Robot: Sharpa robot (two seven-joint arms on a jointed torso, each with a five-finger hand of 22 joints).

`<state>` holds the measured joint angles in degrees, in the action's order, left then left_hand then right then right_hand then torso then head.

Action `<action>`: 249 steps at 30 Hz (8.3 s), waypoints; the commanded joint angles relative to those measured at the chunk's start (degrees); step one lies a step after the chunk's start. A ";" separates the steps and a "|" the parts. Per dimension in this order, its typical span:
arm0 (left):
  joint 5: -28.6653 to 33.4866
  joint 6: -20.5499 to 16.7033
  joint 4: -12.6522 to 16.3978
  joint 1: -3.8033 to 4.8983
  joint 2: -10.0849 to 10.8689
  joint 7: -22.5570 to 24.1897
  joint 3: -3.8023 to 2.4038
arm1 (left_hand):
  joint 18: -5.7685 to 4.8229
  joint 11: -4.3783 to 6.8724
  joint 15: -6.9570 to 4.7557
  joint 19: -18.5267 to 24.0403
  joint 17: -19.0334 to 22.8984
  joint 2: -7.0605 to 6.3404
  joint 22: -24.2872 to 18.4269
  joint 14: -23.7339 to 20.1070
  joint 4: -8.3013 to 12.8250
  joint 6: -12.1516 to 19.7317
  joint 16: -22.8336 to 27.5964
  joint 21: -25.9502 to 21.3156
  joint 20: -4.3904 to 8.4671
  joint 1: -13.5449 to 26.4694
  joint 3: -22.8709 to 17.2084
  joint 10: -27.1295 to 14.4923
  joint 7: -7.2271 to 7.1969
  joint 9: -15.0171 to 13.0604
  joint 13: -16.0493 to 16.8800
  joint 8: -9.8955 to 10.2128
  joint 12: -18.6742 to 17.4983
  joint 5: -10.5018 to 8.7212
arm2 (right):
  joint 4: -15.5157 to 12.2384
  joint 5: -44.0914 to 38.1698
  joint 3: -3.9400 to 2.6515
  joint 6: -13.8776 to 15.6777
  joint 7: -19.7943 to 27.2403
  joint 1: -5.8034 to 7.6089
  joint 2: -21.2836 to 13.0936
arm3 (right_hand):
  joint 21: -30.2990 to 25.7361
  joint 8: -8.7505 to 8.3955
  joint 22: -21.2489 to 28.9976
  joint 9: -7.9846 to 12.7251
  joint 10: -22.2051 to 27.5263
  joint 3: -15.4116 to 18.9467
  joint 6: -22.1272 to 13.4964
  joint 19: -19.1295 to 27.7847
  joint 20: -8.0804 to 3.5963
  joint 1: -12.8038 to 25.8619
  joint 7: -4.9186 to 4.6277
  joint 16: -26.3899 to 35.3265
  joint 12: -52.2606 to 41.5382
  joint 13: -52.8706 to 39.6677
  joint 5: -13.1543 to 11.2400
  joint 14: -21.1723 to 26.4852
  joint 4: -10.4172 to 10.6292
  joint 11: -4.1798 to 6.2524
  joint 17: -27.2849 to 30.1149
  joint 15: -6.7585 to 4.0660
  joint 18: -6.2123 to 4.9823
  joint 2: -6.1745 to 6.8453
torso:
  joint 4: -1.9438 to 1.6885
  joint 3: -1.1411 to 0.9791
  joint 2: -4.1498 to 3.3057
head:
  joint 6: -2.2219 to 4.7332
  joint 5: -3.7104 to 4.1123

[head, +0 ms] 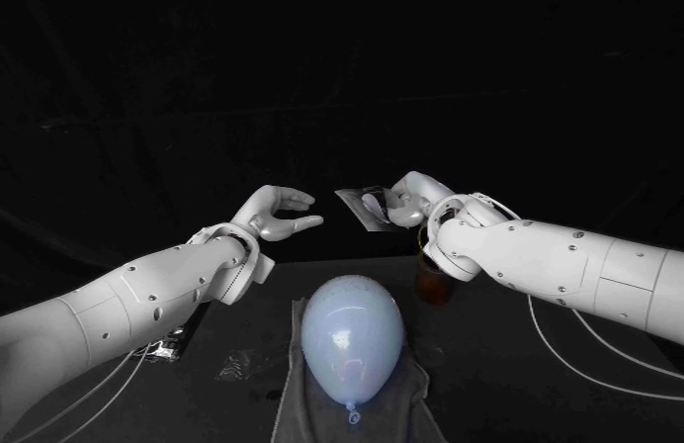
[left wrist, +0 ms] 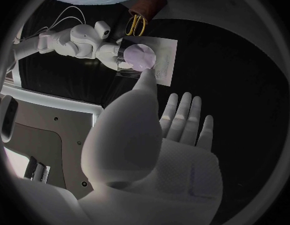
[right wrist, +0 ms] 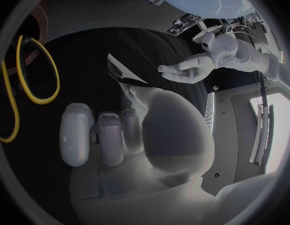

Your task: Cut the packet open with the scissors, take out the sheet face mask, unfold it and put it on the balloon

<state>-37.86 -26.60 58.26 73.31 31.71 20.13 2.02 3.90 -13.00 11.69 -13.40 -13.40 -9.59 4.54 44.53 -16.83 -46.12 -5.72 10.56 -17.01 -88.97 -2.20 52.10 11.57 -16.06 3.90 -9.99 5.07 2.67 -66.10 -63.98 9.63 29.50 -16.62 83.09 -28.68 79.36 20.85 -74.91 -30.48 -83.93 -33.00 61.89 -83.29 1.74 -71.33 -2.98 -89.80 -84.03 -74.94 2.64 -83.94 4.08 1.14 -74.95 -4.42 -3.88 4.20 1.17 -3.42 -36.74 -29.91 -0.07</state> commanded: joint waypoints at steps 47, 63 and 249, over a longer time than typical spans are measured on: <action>8.48 2.95 4.75 0.12 -7.54 -17.58 -0.52 | 6.54 6.41 -8.52 -35.54 -18.32 2.02 9.26 19.19 -0.33 -6.39 -32.81 23.76 4.77 27.17 6.85 12.90 -1.11 -3.13 5.48 -8.31 11.55 0.30 | 2.25 -30.55 -0.07 -8.39 -14.04 -1.30 7.04 | 1.43 1.34 -8.99 -1.47 -4.27 -2.73 0.71 -1.08 -0.04 -0.45 0.43 -0.20 -0.78 -11.77 0.17 -6.06 -1.73 0.46 -15.05 -0.29 1.47 0.06 | 0.02 -0.08 -0.11 | 0.39 2.08; 10.42 2.90 4.92 0.14 -7.11 -19.10 -0.57 | 6.58 6.92 -9.00 -36.80 -18.08 10.98 7.98 20.40 0.21 -6.72 -32.24 22.61 4.82 21.14 -3.63 13.36 -1.66 -3.37 5.79 -8.96 12.14 0.21 | 1.98 -31.43 -0.06 -8.71 -14.35 -1.52 6.85 | 1.48 1.39 -9.04 -1.47 -4.29 -3.01 0.69 -1.11 -0.03 -0.40 0.41 -0.20 -0.79 -11.79 0.16 -6.06 -1.85 0.45 -15.05 -0.27 1.48 0.05 | 0.03 -0.09 -0.06 | 0.07 2.23; 16.67 4.65 8.93 0.14 -3.57 -16.68 -0.54 | 6.10 8.07 -9.31 -26.46 -14.62 6.34 16.16 17.35 12.59 -9.44 -26.57 34.87 4.74 10.65 -39.32 23.00 -2.76 -5.38 0.16 -12.31 3.61 0.08 | -17.98 -32.10 0.00 -4.87 -2.80 -3.47 -6.83 | -1.41 -13.05 -9.10 7.02 -3.38 -9.13 -8.52 0.05 2.78 -2.71 -3.64 -0.20 -0.13 -11.27 0.16 -6.06 -2.26 -3.02 -15.05 2.63 0.91 -2.55 | 0.06 -0.05 -0.04 | -1.51 0.78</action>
<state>-21.20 -22.37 67.03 73.34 28.33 3.09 1.56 9.18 -5.23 2.79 -40.22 -28.11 -3.61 20.66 61.95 -4.81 -55.32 -32.31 45.16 -12.19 -78.42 -40.65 74.24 8.78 -18.98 4.10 -22.06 8.99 2.56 -84.13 -93.06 9.67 29.91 -20.35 79.62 -35.63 78.31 8.17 -74.92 -23.52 -83.95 -42.15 53.78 -83.36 4.74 -73.46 -6.79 -89.80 -84.47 -74.95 2.86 -83.89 2.05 -2.33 -74.95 -1.33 -3.44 1.53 1.22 -3.47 -36.78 -31.35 0.71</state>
